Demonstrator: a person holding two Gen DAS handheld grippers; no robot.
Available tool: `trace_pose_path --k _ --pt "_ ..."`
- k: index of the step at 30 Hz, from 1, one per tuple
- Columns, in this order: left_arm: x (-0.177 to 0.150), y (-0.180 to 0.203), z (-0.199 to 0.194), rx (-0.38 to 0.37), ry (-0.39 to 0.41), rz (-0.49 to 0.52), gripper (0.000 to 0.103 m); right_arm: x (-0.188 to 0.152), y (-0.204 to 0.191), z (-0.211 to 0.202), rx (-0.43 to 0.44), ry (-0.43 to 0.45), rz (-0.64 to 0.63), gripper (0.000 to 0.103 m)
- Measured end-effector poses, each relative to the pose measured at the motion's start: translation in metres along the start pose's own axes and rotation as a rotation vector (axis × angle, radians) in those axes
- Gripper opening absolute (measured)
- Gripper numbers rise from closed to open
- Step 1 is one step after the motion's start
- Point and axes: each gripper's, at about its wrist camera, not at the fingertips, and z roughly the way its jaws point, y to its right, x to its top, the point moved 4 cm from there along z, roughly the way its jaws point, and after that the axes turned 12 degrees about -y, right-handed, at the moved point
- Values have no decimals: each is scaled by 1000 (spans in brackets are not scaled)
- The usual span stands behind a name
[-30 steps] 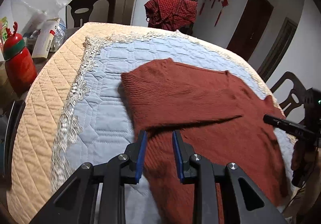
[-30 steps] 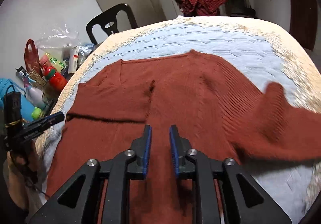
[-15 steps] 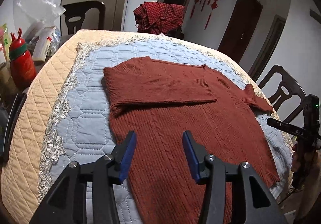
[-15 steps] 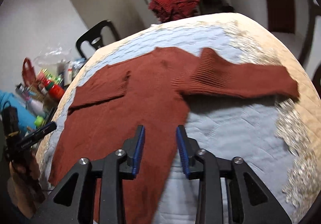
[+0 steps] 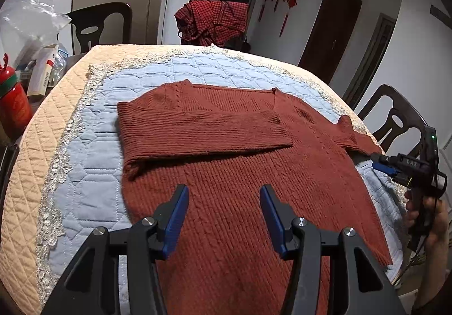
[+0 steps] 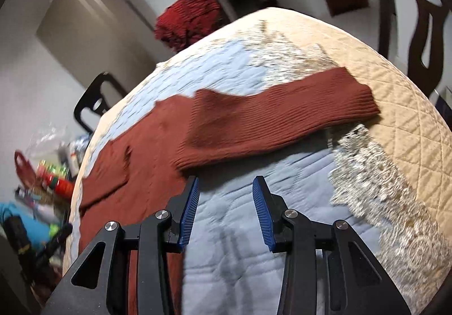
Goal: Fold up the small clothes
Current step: 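Grasp the other sleeve cuff with the right gripper, then fold the held sleeve across the body toward the left gripper, release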
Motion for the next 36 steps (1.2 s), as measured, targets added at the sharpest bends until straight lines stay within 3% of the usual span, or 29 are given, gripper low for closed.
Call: trace_pose_path --k 11,18,19,22,24,31,36 --pt "-9 -8 29 10 -76 -36 55 28 36 1 15 50 133 40" --pt "-13 -4 32 12 -66 -21 60 44 49 1 27 106 212 40" --pt "-13 -3 32 13 -65 -19 60 46 51 0 30 115 220 39" --pt "-14 -2 32 10 -62 -17 61 52 51 -5 12 144 218 18" --pt "-13 -3 32 9 -61 -18 61 56 48 -8 14 156 208 16" --pt "-13 -2 32 21 -63 -11 61 69 -8 -29 32 206 43 14" --pt "-11 0 30 20 -64 -16 62 70 -86 -24 95 195 -152 14"
